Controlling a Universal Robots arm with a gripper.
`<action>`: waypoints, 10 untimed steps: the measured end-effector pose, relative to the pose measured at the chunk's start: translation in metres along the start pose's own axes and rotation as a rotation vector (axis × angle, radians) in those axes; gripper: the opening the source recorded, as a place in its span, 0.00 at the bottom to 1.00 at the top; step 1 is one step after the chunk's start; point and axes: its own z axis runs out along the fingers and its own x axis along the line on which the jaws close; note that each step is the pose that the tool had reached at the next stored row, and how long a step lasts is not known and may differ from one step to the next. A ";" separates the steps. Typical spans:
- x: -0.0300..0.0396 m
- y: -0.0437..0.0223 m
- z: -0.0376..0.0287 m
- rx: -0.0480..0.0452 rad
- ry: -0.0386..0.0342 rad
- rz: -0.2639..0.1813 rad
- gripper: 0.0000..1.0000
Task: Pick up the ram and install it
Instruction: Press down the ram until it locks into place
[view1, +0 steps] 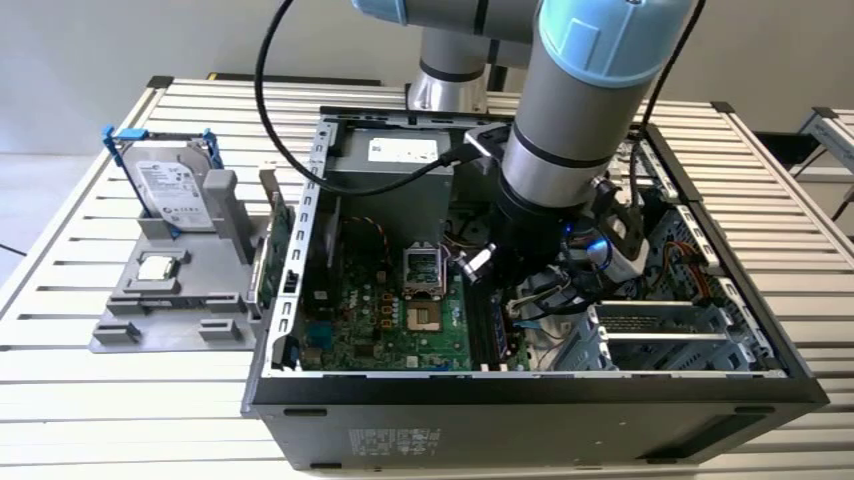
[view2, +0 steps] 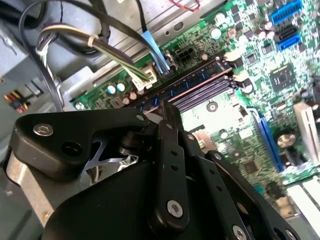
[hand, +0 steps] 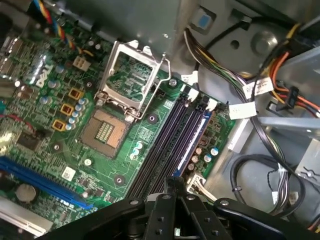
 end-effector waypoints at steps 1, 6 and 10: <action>0.0000 0.0001 0.0000 -0.0002 0.0004 -0.018 0.00; -0.0002 0.0004 0.0000 -0.0012 0.0026 -0.110 0.00; -0.0003 0.0006 0.0000 -0.0020 0.0042 -0.181 0.00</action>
